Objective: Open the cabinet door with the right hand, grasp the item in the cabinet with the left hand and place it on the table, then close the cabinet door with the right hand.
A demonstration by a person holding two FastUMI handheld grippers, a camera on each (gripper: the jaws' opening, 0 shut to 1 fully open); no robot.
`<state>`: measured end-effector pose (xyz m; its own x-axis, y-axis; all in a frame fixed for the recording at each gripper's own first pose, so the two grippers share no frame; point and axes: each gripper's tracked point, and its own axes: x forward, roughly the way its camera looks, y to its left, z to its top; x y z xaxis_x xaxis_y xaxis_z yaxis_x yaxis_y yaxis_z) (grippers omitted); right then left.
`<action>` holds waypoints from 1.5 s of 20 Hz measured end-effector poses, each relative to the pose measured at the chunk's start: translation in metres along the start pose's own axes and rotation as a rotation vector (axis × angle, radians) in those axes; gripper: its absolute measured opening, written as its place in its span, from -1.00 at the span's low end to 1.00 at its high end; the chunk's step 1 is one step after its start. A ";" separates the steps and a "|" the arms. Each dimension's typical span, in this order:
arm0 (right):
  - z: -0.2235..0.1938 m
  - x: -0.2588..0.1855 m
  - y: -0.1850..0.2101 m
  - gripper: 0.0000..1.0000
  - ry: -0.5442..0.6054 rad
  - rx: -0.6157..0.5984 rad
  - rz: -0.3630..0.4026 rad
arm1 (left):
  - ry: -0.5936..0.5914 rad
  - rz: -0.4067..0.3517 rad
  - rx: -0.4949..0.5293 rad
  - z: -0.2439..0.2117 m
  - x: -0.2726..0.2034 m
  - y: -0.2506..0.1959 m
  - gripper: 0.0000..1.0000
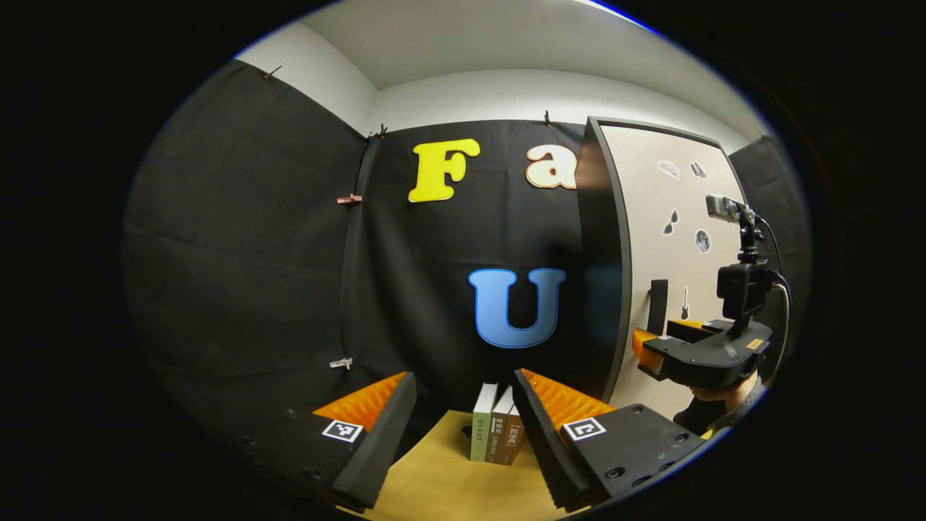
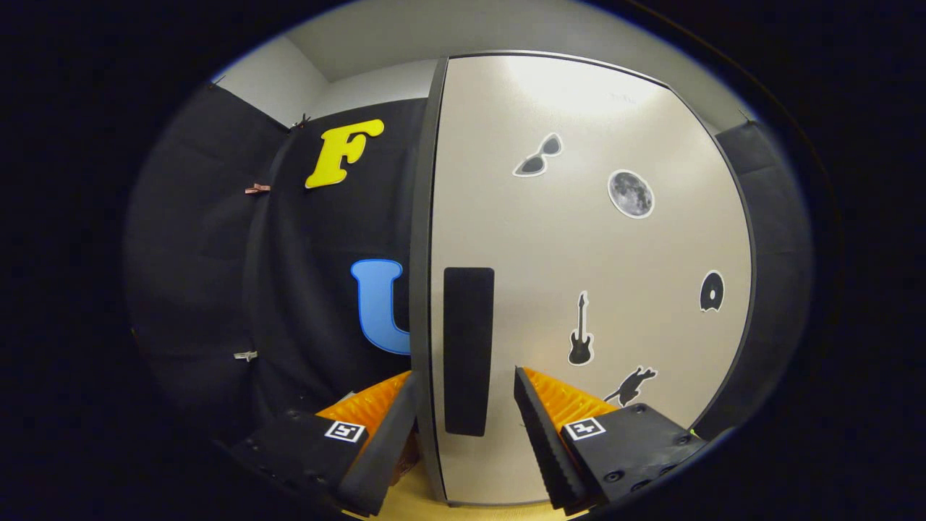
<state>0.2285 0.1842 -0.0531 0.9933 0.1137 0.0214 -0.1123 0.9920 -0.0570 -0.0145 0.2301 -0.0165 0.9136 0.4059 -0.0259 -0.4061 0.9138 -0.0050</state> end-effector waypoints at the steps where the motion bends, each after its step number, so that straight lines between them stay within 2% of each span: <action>1: 0.000 0.004 -0.001 0.66 -0.002 0.005 -0.012 | 0.003 0.006 -0.001 -0.001 0.001 0.002 0.70; 3: 0.003 0.006 -0.002 0.42 -0.018 0.015 -0.014 | 0.003 0.017 -0.005 -0.002 0.004 0.006 0.71; 4: 0.003 0.010 -0.002 0.43 -0.023 0.022 -0.014 | 0.004 0.020 -0.007 -0.002 0.005 0.007 0.71; 5: 0.003 0.010 -0.001 -0.02 -0.023 0.029 -0.018 | 0.004 0.026 -0.007 -0.003 0.006 0.010 0.71; 6: 0.002 0.011 0.002 -0.07 -0.021 0.031 -0.019 | 0.007 0.029 -0.007 -0.005 0.007 0.010 0.71; 7: 0.001 0.017 0.001 -0.22 -0.032 0.017 -0.030 | 0.010 0.031 -0.009 -0.006 0.008 0.011 0.71; 9: 0.004 0.010 0.000 -0.22 -0.039 -0.021 -0.045 | 0.013 0.032 -0.011 -0.006 0.009 0.014 0.71; 10: 0.003 0.012 0.001 -0.39 -0.038 -0.013 -0.041 | 0.013 0.035 -0.012 -0.007 0.008 0.015 0.70; 12: 0.004 0.011 0.001 -0.61 -0.023 0.029 -0.027 | 0.011 0.038 -0.020 -0.007 0.008 0.018 0.70; 14: 0.004 0.009 -0.001 -0.63 -0.021 0.023 -0.016 | 0.008 0.040 -0.031 -0.007 0.006 0.019 0.68; 16: 0.004 0.008 0.001 -0.91 -0.011 0.020 -0.005 | 0.002 0.036 -0.036 -0.006 0.004 0.019 0.66; 24: 0.004 -0.030 0.005 -0.90 0.055 0.007 0.081 | -0.029 0.000 -0.062 0.001 -0.030 0.016 0.65; 27: 0.006 -0.067 -0.005 -0.90 0.083 -0.005 0.112 | -0.008 -0.056 -0.107 -0.005 -0.050 0.004 0.64; 28: 0.008 -0.075 -0.006 -0.91 0.092 -0.006 0.118 | -0.002 -0.076 -0.117 -0.007 -0.056 -0.001 0.58; 30: 0.011 -0.090 -0.010 -0.90 0.096 0.008 0.119 | 0.004 -0.095 -0.113 -0.011 -0.068 -0.005 0.58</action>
<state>0.1403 0.1645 -0.0438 0.9709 0.2254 -0.0807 -0.2295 0.9722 -0.0459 -0.0748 0.1980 -0.0252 0.9481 0.3170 -0.0240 -0.3175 0.9406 -0.1205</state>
